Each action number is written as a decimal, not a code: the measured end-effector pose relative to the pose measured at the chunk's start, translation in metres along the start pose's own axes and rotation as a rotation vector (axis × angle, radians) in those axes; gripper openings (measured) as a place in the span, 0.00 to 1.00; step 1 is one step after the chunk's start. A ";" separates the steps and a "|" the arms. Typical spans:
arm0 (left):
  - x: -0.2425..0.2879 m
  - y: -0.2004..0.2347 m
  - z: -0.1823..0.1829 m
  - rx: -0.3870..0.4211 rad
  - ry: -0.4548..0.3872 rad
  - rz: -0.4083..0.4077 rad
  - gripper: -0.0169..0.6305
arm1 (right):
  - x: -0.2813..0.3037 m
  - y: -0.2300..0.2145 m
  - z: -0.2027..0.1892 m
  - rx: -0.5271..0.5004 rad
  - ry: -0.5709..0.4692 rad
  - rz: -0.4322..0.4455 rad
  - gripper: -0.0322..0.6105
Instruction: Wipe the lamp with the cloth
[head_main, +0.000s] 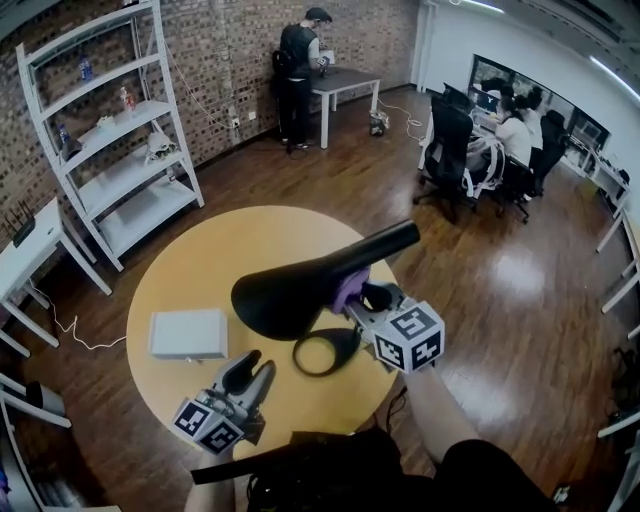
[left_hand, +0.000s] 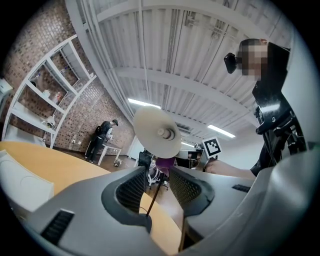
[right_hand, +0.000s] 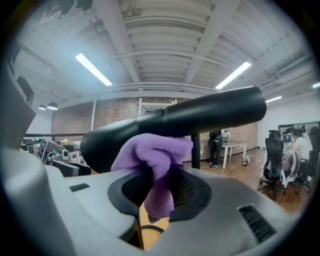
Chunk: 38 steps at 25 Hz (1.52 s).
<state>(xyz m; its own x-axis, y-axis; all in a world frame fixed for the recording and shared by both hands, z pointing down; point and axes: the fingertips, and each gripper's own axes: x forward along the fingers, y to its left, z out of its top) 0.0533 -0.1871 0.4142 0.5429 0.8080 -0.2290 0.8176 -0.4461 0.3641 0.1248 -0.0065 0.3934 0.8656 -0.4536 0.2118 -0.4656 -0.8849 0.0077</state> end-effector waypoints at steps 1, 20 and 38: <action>-0.002 0.002 -0.001 0.008 0.005 0.005 0.23 | -0.002 -0.001 0.001 0.019 -0.016 -0.002 0.19; -0.007 0.005 -0.015 -0.002 0.049 0.021 0.23 | -0.044 -0.033 -0.009 -0.006 -0.144 -0.350 0.20; 0.005 0.012 -0.031 -0.047 0.098 0.000 0.23 | -0.003 -0.047 -0.099 0.022 0.012 -0.439 0.23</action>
<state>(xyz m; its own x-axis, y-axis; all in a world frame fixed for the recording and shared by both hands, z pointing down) 0.0600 -0.1765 0.4457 0.5199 0.8427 -0.1399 0.8062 -0.4298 0.4065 0.1260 0.0467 0.4891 0.9783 -0.0330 0.2046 -0.0500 -0.9957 0.0784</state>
